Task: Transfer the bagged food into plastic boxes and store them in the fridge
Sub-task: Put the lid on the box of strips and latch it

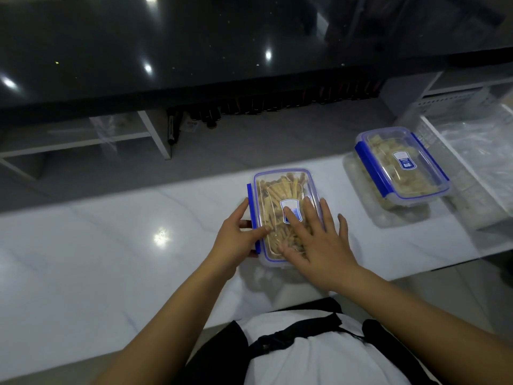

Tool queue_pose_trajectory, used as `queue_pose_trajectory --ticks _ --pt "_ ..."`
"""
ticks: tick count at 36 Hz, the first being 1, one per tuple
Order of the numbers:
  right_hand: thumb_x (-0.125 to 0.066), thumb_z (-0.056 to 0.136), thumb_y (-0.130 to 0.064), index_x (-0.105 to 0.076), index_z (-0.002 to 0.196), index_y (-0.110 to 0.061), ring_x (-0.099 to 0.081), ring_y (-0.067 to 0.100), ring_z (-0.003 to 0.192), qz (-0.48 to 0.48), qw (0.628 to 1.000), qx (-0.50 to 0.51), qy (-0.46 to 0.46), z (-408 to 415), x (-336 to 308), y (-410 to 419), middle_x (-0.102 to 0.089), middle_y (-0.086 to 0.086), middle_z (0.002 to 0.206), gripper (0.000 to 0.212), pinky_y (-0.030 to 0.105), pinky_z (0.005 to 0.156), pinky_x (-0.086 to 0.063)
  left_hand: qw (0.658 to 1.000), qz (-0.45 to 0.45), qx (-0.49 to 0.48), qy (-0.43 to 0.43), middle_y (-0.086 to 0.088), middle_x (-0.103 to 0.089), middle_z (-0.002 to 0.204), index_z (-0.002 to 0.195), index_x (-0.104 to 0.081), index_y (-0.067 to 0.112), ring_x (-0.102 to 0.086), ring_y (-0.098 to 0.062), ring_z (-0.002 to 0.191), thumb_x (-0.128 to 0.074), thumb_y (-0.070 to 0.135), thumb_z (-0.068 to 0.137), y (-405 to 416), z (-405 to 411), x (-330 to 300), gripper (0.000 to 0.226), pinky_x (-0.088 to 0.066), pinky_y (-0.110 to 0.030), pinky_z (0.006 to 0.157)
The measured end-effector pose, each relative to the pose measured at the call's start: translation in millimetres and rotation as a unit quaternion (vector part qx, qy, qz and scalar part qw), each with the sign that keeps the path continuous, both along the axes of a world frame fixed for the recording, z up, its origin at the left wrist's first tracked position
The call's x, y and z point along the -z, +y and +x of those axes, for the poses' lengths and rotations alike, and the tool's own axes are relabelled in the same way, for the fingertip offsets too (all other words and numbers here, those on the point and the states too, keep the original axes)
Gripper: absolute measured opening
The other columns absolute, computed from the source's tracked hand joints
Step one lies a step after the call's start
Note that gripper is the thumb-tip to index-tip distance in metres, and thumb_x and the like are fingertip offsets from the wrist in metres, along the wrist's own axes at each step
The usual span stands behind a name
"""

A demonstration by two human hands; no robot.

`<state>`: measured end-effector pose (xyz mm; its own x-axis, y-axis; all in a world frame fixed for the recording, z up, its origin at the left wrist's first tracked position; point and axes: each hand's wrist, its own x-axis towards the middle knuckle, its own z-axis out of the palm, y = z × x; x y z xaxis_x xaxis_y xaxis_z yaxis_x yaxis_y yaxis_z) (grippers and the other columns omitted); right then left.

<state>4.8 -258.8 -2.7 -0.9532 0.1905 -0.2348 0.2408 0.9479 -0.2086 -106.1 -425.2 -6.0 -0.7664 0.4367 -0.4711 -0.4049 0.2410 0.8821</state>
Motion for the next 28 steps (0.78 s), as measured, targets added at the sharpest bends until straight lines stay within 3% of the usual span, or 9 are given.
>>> queue_pose_trajectory --ticks 3,10,16,22,28 --pt "0.001 0.081 -0.083 0.019 0.151 -0.047 0.034 0.026 0.146 -0.005 1.000 0.008 0.012 5.4 1.2 -3.4 0.029 -0.003 0.162 0.081 0.060 0.119 0.004 1.000 0.015 -0.002 -0.011 0.000 -0.066 0.113 0.143 -0.043 0.049 -0.075 -0.010 0.084 -0.079 0.027 0.084 -3.4 3.0 1.9 0.072 -0.059 -0.030 0.057" --pt "-0.020 0.073 -0.084 -0.003 0.154 -0.048 0.021 0.032 0.150 -0.083 0.994 0.073 0.018 4.4 -2.8 -10.8 0.016 -0.008 0.165 0.090 0.057 0.120 -0.015 0.995 0.058 -0.019 -0.077 -0.006 -0.074 0.113 0.143 -0.048 0.039 -0.075 -0.026 0.095 -0.078 0.020 0.086 -11.7 10.2 3.0 0.067 -0.062 -0.040 0.067" --pt "-0.028 0.054 -0.100 0.018 0.143 -0.059 0.023 0.040 0.146 -0.059 0.994 0.087 -0.014 4.0 -1.7 -16.0 0.024 -0.006 0.162 0.108 0.062 0.115 -0.009 0.992 0.084 -0.035 -0.092 -0.007 -0.074 0.114 0.141 -0.048 0.043 -0.075 -0.028 0.096 -0.073 0.016 0.090 -8.8 30.0 7.5 0.063 -0.062 -0.040 0.067" --pt "-0.030 0.047 -0.096 0.013 0.146 -0.054 0.021 0.044 0.146 -0.038 0.995 0.087 -0.032 -0.2 -3.9 -13.3 0.022 -0.002 0.163 0.116 0.064 0.114 -0.008 0.983 0.126 -0.058 -0.118 -0.011 -0.075 0.113 0.131 -0.053 0.044 -0.074 -0.033 0.099 -0.062 0.009 0.097 -15.6 36.4 12.8 0.049 -0.061 -0.038 0.069" --pt "-0.033 0.049 -0.096 0.015 0.144 -0.054 0.022 0.043 0.146 -0.015 0.996 0.080 -0.029 -2.2 -0.9 -7.2 0.019 -0.001 0.163 0.114 0.065 0.113 -0.007 0.977 0.144 -0.079 -0.135 -0.015 -0.072 0.118 0.146 -0.043 0.038 -0.073 -0.035 0.102 -0.057 0.006 0.100 -7.2 45.0 15.7 0.058 -0.061 -0.040 0.071"
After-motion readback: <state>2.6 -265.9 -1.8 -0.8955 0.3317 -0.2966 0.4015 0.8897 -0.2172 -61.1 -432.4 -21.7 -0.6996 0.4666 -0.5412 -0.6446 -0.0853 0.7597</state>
